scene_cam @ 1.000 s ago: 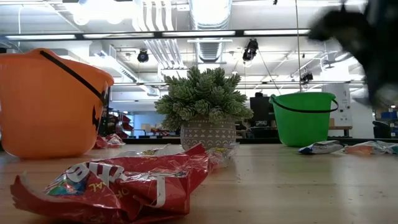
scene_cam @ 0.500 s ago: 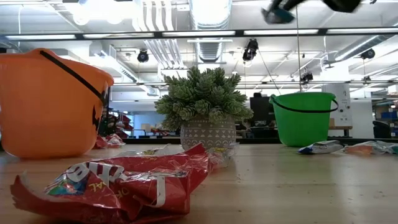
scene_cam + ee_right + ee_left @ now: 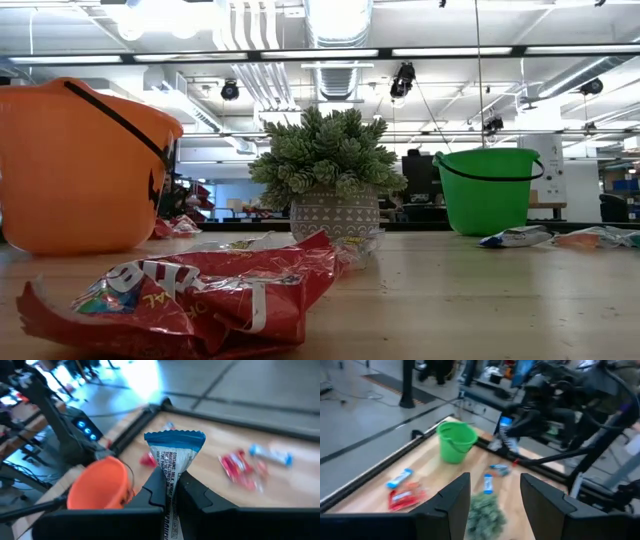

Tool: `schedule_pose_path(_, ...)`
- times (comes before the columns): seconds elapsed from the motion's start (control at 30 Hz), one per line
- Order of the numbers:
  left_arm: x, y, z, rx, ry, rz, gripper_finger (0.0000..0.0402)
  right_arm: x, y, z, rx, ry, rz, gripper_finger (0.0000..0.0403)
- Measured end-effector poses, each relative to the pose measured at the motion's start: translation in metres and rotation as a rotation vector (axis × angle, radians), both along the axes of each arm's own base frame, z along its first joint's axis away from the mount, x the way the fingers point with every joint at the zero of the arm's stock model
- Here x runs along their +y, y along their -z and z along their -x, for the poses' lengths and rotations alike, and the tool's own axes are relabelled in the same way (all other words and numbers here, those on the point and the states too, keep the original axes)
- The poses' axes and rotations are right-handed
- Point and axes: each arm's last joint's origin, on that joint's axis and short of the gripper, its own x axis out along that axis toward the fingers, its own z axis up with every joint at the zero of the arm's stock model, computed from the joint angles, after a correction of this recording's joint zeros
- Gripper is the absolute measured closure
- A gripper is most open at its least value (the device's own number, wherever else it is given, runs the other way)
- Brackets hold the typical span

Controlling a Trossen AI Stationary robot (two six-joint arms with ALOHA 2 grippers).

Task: Sort candy
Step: Put the white chocolate into the white bucket

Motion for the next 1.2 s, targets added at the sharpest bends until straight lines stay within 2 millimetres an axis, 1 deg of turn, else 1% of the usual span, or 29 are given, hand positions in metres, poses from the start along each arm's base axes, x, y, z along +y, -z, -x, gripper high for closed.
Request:
schedule_pose_path(0.1,-0.006,0.000,-0.011,-0.011,0.019,0.008,0.0246,-0.004,-0.014,-0.005,-0.038,-0.036,0.068,0.0390)
schedule_pose_path(0.33,-0.014,0.004,-0.029,0.004,0.010,0.024,0.0246,-0.011,-0.043,-0.014,-0.178,-0.114,0.176,0.0390)
schedule_pose_path(0.5,-0.020,0.007,-0.047,0.009,-0.003,-0.003,0.0246,-0.017,-0.054,-0.018,-0.254,-0.160,0.222,0.0390)
schedule_pose_path(0.6,-0.020,0.007,-0.059,-0.002,-0.021,-0.020,0.0246,-0.020,-0.058,-0.019,-0.277,-0.154,0.241,0.0390)
schedule_pose_path(0.7,-0.017,0.007,-0.069,-0.022,-0.048,-0.028,0.0246,-0.023,-0.059,-0.022,-0.293,-0.193,0.253,0.0390)
schedule_pose_path(0.87,-0.010,0.005,-0.081,-0.047,-0.065,-0.049,0.0246,-0.026,-0.055,-0.031,-0.295,-0.219,0.259,0.0390)
schedule_pose_path(1.0,-0.006,0.009,-0.091,-0.032,-0.066,-0.045,0.0246,-0.030,-0.053,-0.038,-0.299,-0.238,0.255,0.0390)
schedule_pose_path(1.2,-0.006,0.012,-0.114,-0.050,0.014,-0.052,0.0246,-0.034,-0.049,-0.046,-0.307,-0.251,0.248,0.0390)
